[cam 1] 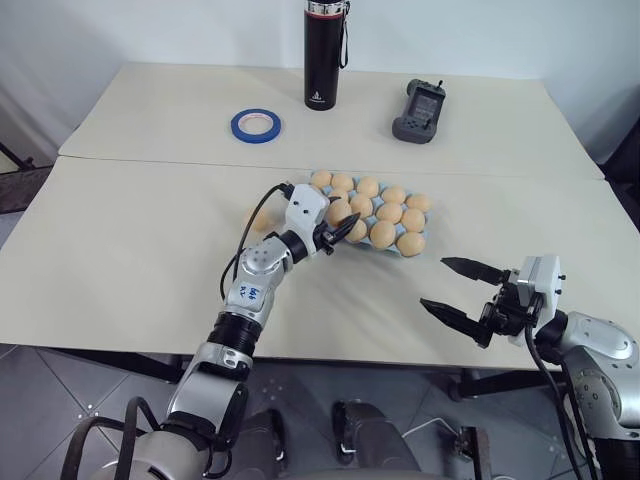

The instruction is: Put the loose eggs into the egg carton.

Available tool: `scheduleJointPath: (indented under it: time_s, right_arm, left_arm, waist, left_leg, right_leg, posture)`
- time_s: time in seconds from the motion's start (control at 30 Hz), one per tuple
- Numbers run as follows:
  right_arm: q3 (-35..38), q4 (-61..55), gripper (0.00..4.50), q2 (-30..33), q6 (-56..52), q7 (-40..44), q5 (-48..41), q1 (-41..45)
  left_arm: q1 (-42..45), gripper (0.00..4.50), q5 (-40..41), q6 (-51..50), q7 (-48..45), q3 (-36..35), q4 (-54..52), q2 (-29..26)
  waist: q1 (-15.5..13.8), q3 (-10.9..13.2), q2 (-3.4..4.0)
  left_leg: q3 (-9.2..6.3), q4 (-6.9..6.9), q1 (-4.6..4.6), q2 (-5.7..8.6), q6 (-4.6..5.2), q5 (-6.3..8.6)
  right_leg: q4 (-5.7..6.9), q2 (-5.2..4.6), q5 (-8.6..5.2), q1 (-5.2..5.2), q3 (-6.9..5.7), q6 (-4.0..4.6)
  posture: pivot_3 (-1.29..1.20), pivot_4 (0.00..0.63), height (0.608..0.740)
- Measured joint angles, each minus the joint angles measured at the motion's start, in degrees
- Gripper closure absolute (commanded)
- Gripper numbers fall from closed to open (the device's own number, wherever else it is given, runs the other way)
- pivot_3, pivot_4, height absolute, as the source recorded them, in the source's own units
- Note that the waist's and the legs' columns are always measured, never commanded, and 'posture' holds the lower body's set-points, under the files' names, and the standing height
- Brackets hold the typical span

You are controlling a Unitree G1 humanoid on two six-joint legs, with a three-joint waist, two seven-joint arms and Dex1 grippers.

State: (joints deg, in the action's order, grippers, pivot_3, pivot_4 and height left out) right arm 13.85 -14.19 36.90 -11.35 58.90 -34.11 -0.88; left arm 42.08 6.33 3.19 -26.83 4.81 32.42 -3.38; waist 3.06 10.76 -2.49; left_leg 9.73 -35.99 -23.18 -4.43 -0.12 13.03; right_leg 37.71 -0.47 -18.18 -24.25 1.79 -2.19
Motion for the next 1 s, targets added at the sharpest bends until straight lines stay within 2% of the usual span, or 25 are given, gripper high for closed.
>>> scheduleJointPath:
  time_s: [0.07, 0.3, 0.47, 0.6, 0.73, 0.9, 1.0]
  right_arm:
    - [0.0, -0.2, 0.0, 0.0, 0.0, -0.1, 0.0, -0.2]
    - [0.0, -0.2, 0.0, 0.0, 0.0, 0.0, 0.0, -0.5]
    - [0.0, 0.9, 0.0, 0.0, 0.2, 0.8, 0.0, -0.2]
    - [0.0, 2.1, 0.0, 0.0, 1.1, 1.8, 0.2, 0.0]
    - [0.1, 2.9, 0.0, 0.0, 1.8, 2.5, 0.1, -0.3]
    - [0.1, 3.3, 0.0, 0.0, 2.5, 3.8, 0.1, -0.5]
    - [0.0, 4.3, 0.0, 0.0, 2.5, 4.5, 0.1, 0.3]
  left_arm:
    - [0.0, 0.07, 0.0, 0.1, 0.0, -0.2, 0.0, -0.2]
    - [-0.2, 0.02, -0.5, 0.0, 0.8, -0.4, -0.8, -1.3]
    - [-3.4, 0.02, -0.6, -2.2, 0.7, -0.2, -7.1, -2.6]
    - [-12.8, 0.02, 1.6, -9.8, -3.8, 1.0, -22.4, -7.1]
    - [-27.7, 0.02, 9.7, -20.5, -10.6, 0.1, -41.5, -15.3]
    - [-36.7, 0.02, 17.0, -26.6, -14.4, -7.4, -50.1, -23.4]
    - [-38.3, 0.02, 18.4, -26.8, -16.1, -12.3, -49.2, -27.3]
  waist:
    - [0.0, 0.0, 0.0]
    - [0.0, 0.0, 0.0]
    - [0.1, 0.0, 0.0]
    - [0.3, 0.0, 0.03]
    - [0.4, 0.0, 0.06]
    - [0.1, 0.0, 0.09]
    - [0.3, 0.0, 0.1]
  left_leg:
    - [0.0, 0.0, 0.0, 0.0, 0.0, 0.0]
    - [0.0, 0.0, 0.0, 0.0, -0.01, 0.0]
    - [0.01, 0.01, 0.01, -0.02, -0.01, -0.01]
    - [0.06, 0.07, 0.06, -0.12, -0.22, -0.09]
    - [0.05, 0.11, 0.13, -0.22, -0.41, -0.14]
    - [-0.05, 0.01, 0.14, -0.2, -0.34, -0.02]
    - [-0.06, -0.02, 0.13, -0.17, -0.16, -0.1]
  right_leg:
    - [0.0, 0.0, 0.0, 0.0, 0.0, 0.0]
    - [0.01, 0.0, 0.0, 0.0, -0.01, 0.0]
    - [0.02, 0.0, 0.0, 0.0, 0.0, 0.0]
    - [0.09, 0.05, -0.07, 0.0, -0.01, 0.12]
    - [0.22, 0.08, -0.2, -0.04, -0.06, 0.3]
    - [0.14, 0.04, -0.25, 0.0, -0.11, 0.46]
    - [-0.25, 0.01, -0.26, 0.13, -0.08, 1.21]
  posture:
    - [0.0, 0.15, 0.74]
    - [0.0, 0.15, 0.74]
    - [0.0, 0.15, 0.74]
    - [0.0, 0.15, 0.74]
    - [0.0, 0.15, 0.74]
    - [0.0, 0.15, 0.74]
    - [0.0, 0.15, 0.74]
